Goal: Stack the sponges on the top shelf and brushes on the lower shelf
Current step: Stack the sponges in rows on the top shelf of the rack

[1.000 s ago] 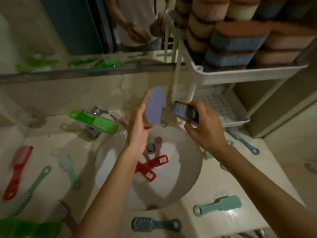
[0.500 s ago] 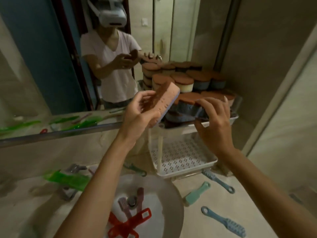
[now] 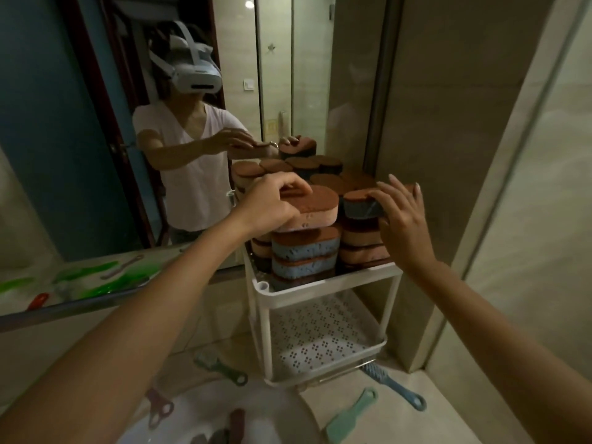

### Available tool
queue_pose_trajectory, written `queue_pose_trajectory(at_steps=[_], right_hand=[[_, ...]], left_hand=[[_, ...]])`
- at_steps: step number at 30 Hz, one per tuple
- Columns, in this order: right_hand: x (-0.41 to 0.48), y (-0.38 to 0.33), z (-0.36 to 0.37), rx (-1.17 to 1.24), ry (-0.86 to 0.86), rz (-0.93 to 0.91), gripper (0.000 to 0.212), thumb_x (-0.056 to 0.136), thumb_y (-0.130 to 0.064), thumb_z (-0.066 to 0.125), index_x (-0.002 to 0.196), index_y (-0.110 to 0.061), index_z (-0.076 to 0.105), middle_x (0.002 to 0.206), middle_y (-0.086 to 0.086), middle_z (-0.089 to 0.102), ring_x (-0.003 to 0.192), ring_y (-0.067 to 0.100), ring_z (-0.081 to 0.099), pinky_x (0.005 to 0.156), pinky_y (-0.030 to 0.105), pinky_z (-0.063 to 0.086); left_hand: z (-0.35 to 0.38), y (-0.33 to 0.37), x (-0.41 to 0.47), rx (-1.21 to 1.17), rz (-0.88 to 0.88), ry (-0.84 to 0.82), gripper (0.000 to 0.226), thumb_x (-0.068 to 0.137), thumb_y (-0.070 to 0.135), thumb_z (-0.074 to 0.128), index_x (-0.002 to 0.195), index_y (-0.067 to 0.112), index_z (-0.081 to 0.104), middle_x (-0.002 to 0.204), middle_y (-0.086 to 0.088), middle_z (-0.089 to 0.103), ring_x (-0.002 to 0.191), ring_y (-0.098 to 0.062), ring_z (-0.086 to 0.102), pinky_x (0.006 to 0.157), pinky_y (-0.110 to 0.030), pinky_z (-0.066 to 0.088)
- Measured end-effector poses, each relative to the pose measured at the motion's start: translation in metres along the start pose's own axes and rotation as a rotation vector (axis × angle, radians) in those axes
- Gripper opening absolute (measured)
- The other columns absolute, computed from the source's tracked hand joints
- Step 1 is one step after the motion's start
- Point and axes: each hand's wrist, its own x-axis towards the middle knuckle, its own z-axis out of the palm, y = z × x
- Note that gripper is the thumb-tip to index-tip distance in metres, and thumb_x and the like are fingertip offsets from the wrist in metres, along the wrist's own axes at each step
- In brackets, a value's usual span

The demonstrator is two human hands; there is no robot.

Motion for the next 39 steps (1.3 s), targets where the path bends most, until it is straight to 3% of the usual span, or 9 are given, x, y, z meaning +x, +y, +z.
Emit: queue_pose_trajectory(at_steps=[7,10,14,20,24,30,33,37,39], right_hand=[[-0.006,0.005,0.012,-0.016,-0.04,-0.06,0.046,0.07,0.013,0.067,0.114,0.001,0.059,0.117,0.025,0.062,0.119,0.042,0.053,0.103,0.063,0.031],[-0.007,0.009,0.011,-0.01,-0.074,-0.06,0.047,0.07,0.009,0.067,0.115,0.001,0.059,0.117,0.024,0.062,0.117,0.042,0.054,0.103,0.061,0.031],[-0.007,0.009,0.008,0.057,-0.136,-0.065,0.047,0.069,-0.005,0.06,0.115,0.002,0.058,0.12,0.024,0.06,0.121,0.041,0.051,0.105,0.059,0.024],[-0.007,0.01,0.006,0.161,-0.197,0.047,0.05,0.076,-0.013,0.053,0.124,0.0,0.05,0.131,0.021,0.051,0.133,0.034,0.039,0.114,0.044,0.005],[-0.006,0.008,0.004,0.196,-0.198,0.078,0.05,0.077,-0.018,0.047,0.125,-0.001,0.049,0.13,0.019,0.051,0.133,0.032,0.038,0.115,0.04,0.003],[-0.007,0.008,0.005,0.206,-0.206,0.067,0.058,0.078,-0.034,0.035,0.124,-0.002,0.049,0.129,0.018,0.052,0.132,0.03,0.038,0.115,0.041,0.004],[-0.008,0.009,0.004,0.208,-0.214,0.067,0.063,0.076,-0.039,0.032,0.125,-0.004,0.049,0.132,0.016,0.05,0.134,0.028,0.036,0.116,0.039,0.001],[-0.012,0.009,0.006,0.197,-0.186,0.092,0.062,0.076,-0.041,0.034,0.125,-0.008,0.05,0.137,0.014,0.046,0.139,0.028,0.028,0.116,0.047,0.002],[-0.014,0.011,0.009,0.206,-0.202,0.118,0.064,0.077,-0.046,0.034,0.13,-0.012,0.048,0.145,0.014,0.037,0.142,0.028,0.018,0.115,0.047,0.007]], left_hand=[[0.01,-0.004,0.006,-0.063,-0.056,0.008,0.04,0.065,0.003,0.064,0.1,0.022,0.062,0.112,0.0,0.055,0.112,-0.02,0.049,0.089,-0.042,0.051],[0.013,-0.003,0.006,-0.079,-0.084,0.0,0.046,0.052,0.014,0.057,0.096,0.024,0.062,0.111,0.001,0.056,0.111,-0.019,0.049,0.088,-0.041,0.051],[0.017,-0.003,0.008,-0.085,-0.105,-0.011,0.048,0.05,0.014,0.055,0.097,0.023,0.062,0.109,0.001,0.056,0.107,-0.018,0.049,0.086,-0.039,0.049],[0.025,-0.006,0.009,-0.046,-0.069,-0.035,0.045,0.06,0.008,0.06,0.104,0.019,0.064,0.121,-0.002,0.057,0.116,-0.018,0.047,0.092,-0.035,0.046],[0.028,-0.013,0.008,-0.015,-0.069,-0.008,0.045,0.068,-0.006,0.062,0.107,0.018,0.064,0.126,-0.003,0.057,0.121,-0.019,0.046,0.096,-0.034,0.042],[0.029,-0.014,0.005,0.042,-0.051,-0.032,0.05,0.06,0.018,0.058,0.109,0.02,0.064,0.122,-0.001,0.058,0.116,-0.017,0.049,0.095,-0.034,0.044],[0.032,-0.015,0.002,0.165,-0.002,-0.036,0.045,0.075,0.016,0.064,0.12,0.017,0.059,0.129,-0.002,0.055,0.121,-0.018,0.047,0.098,-0.027,0.037],[0.038,-0.017,-0.003,0.457,0.099,-0.024,0.065,0.071,0.036,0.048,0.134,0.017,0.048,0.141,-0.002,0.047,0.135,-0.016,0.037,0.117,-0.032,0.007],[0.043,-0.019,-0.003,0.562,0.159,0.022,0.066,0.078,0.043,0.052,0.139,0.018,0.042,0.144,-0.004,0.045,0.136,-0.017,0.037,0.117,-0.036,0.01]])
